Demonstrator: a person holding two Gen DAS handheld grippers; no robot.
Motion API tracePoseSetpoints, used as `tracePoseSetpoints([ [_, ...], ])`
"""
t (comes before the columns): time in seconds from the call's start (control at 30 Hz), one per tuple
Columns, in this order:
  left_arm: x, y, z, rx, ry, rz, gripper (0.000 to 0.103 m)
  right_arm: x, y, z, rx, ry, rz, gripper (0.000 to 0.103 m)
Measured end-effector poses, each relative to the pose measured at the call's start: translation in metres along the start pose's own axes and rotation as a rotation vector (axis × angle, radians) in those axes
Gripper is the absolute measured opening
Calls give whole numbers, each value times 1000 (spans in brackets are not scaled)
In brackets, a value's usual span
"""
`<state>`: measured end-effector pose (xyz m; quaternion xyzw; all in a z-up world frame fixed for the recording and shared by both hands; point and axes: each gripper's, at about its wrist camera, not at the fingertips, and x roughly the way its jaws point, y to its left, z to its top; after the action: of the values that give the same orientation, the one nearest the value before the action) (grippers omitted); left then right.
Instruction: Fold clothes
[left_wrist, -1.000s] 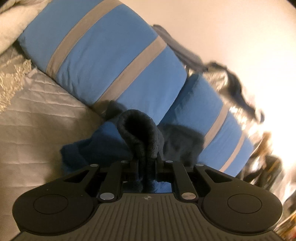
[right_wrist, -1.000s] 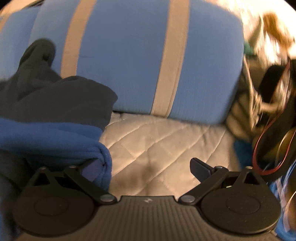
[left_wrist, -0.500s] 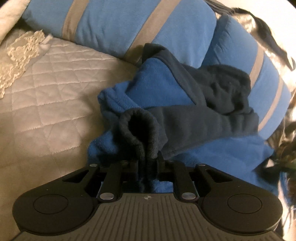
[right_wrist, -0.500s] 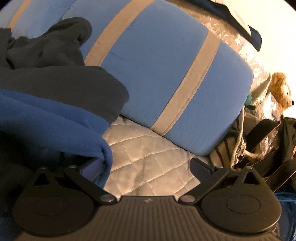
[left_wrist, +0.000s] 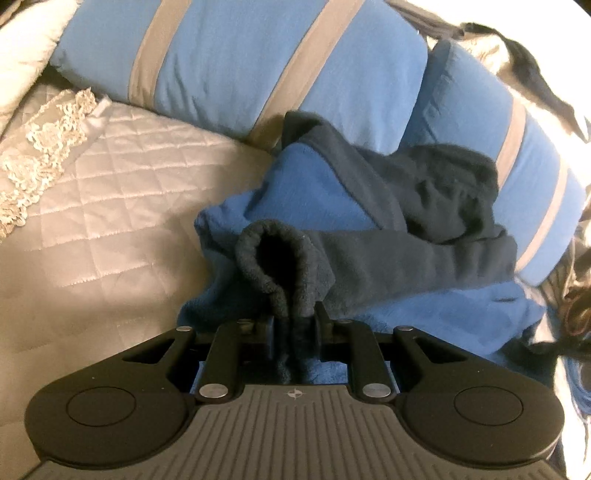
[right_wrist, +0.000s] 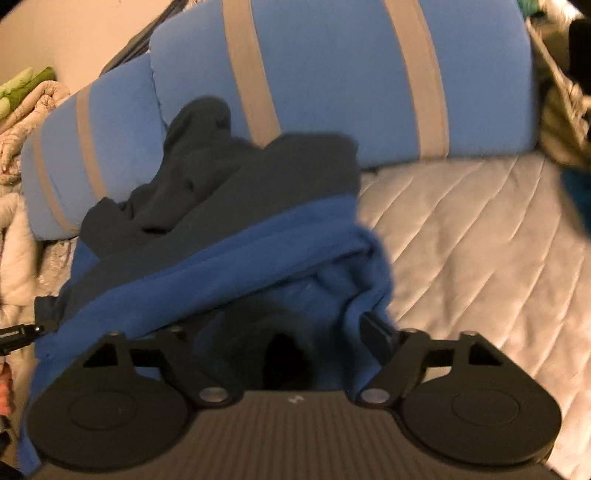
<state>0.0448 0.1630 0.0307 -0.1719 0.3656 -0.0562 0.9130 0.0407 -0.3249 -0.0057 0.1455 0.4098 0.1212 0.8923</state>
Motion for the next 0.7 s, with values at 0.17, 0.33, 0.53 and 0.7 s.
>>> tracePoseSetpoints([
  [0.17, -20, 0, 7, -4, -77, -66, 19, 23, -15, -5, 126, 78, 16, 26],
  [0.33, -36, -6, 12, -1, -132, -120, 18, 24, -27, -5, 213, 71, -16, 11],
  [0.53, -57, -11, 19, 16, -247, -192, 17, 23, -32, 10, 233, -1, -74, 10],
  [0.7, -48, -11, 18, 17, -188, -146, 17, 29, -36, 24, 240, -27, -100, 10],
])
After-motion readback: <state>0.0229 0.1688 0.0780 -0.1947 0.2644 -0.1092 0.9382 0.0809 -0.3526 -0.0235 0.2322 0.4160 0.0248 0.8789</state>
